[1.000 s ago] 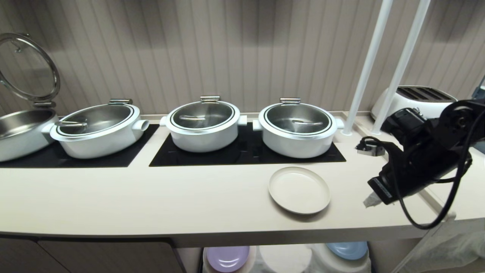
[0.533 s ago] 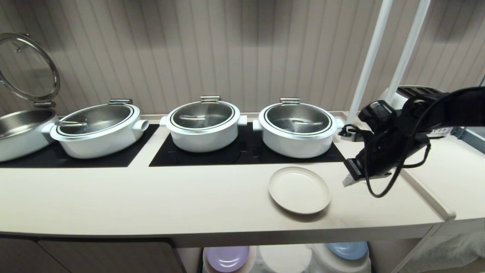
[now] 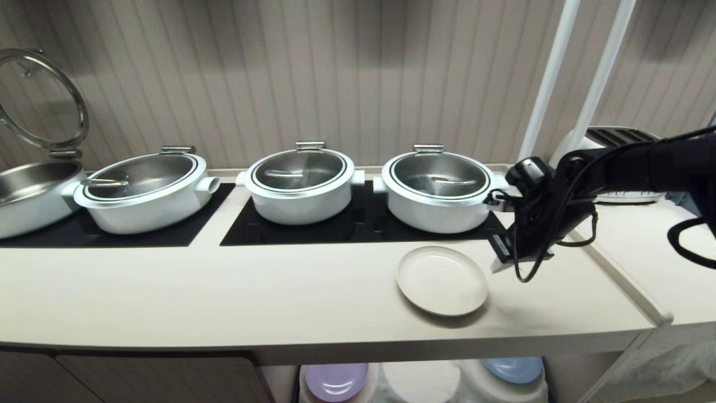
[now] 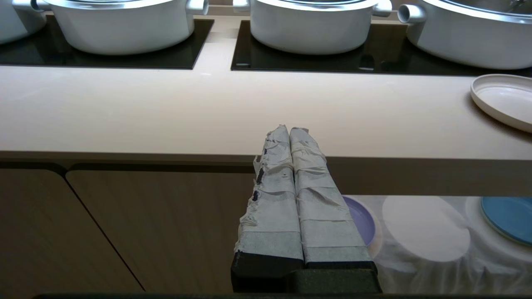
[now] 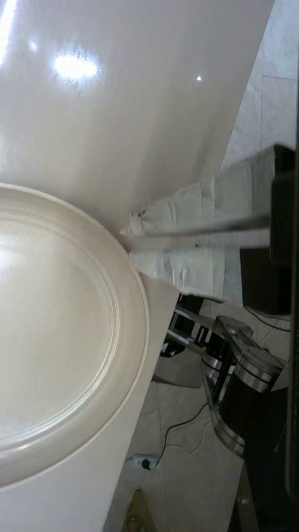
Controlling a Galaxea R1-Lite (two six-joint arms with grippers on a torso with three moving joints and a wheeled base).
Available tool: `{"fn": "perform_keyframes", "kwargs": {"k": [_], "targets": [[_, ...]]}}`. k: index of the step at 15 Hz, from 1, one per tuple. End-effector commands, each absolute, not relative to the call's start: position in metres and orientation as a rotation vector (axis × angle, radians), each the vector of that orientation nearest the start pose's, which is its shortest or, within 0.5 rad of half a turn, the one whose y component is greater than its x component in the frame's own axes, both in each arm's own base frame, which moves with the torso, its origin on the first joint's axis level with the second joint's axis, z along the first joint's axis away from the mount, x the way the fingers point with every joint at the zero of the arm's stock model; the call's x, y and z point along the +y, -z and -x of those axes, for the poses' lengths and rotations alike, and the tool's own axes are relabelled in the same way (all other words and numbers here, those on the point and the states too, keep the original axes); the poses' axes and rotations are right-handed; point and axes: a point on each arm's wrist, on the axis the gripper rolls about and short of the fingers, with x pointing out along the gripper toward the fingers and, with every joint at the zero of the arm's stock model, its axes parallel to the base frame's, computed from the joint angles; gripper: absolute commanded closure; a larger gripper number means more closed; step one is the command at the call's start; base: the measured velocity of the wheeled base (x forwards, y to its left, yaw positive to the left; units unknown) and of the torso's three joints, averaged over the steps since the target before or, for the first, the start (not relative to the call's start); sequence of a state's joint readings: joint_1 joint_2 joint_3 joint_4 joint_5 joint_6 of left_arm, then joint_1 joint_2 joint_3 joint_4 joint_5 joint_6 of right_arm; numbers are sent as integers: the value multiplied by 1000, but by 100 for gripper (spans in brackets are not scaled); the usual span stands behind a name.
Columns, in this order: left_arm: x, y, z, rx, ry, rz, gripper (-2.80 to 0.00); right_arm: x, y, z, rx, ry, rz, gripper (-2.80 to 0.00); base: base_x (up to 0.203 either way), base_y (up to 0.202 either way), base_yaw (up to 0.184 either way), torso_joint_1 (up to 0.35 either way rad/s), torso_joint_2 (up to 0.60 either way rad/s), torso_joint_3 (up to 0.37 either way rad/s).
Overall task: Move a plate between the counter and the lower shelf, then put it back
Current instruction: Pick up the plate
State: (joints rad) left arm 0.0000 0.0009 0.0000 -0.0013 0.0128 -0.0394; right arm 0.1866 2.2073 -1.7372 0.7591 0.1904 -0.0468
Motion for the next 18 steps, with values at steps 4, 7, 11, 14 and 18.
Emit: {"fn": "perform_keyframes", "kwargs": {"k": [4,7,11,14,18], "targets": [[0,-76,23,0,-15,40,0,79,-121,-401,1255,-319,16,-280,0,0,0,0,0,0],[0,-76,23,0,-14,40,0,79,-118,-402,1261,-317,17,-280,0,0,0,0,0,0],[0,-76,23,0,-14,41,0,80,-114,-403,1269,-315,16,-280,0,0,0,0,0,0],[0,-76,23,1,-14,40,0,80,-107,-408,1278,-313,20,-280,0,0,0,0,0,0],[0,-76,23,0,-14,40,0,83,-93,-420,1280,-263,61,-280,0,0,0,0,0,0]]}}
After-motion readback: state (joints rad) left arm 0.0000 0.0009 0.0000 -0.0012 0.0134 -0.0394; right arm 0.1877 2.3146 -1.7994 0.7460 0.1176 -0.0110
